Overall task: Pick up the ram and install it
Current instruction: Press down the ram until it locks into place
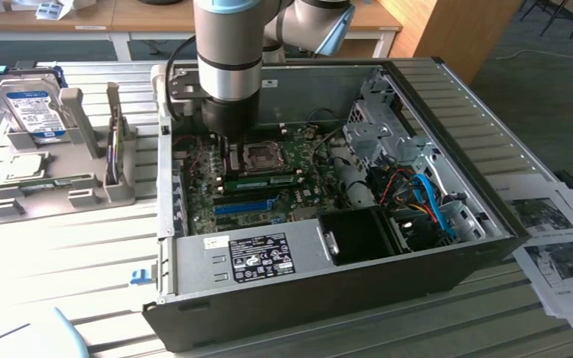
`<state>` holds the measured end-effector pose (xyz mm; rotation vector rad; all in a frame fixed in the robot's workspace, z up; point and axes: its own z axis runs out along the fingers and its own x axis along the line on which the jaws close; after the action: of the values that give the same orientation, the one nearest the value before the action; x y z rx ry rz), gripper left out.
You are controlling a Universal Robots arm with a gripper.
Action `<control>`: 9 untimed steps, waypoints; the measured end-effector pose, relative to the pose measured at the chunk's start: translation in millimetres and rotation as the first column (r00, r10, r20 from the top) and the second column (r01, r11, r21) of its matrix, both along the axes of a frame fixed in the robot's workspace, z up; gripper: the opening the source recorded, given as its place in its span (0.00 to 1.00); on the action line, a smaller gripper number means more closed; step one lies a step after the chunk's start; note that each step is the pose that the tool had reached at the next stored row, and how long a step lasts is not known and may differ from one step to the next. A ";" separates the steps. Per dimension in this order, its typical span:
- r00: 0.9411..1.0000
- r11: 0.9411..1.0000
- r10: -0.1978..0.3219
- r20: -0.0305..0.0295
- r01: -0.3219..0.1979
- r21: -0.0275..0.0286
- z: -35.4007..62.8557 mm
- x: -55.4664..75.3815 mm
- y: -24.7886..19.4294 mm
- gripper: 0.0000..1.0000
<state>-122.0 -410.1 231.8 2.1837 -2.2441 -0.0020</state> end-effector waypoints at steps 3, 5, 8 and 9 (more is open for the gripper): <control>1.000 1.000 0.000 0.000 0.000 0.000 -0.8 -0.1 0.0 0.09; 1.000 1.000 0.000 0.000 0.000 0.000 -0.8 0.0 0.0 0.09; 1.000 1.000 0.000 0.000 0.000 0.000 -1.0 0.0 0.0 0.09; 1.000 1.000 0.000 0.000 0.000 0.000 -1.3 0.0 0.0 0.09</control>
<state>-122.0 -410.1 230.5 2.1839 -2.2441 -0.0022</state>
